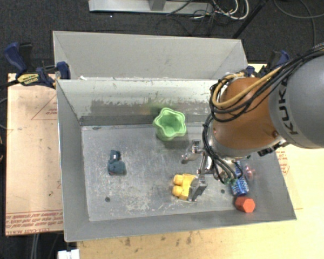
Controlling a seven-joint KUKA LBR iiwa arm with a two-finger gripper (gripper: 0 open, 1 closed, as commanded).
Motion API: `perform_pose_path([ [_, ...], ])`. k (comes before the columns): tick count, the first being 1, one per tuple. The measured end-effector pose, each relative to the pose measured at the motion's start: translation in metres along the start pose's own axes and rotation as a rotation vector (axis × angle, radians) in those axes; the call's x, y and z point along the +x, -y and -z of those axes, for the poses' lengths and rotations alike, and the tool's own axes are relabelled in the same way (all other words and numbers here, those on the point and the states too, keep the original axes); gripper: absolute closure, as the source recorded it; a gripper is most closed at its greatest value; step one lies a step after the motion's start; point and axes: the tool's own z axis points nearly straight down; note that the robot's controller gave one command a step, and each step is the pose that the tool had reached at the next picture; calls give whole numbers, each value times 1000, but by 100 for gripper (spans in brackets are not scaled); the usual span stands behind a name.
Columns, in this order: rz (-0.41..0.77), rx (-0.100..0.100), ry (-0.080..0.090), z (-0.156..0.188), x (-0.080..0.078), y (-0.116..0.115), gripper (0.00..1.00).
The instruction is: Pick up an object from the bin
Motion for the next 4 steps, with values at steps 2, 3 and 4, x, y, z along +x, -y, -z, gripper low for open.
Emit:
perform_pose_path([
  [2,243,-4,3,-83,4,54,0],
  [3,244,-4,8,-81,2,52,100],
  [4,258,-1,4,50,-2,59,100],
])
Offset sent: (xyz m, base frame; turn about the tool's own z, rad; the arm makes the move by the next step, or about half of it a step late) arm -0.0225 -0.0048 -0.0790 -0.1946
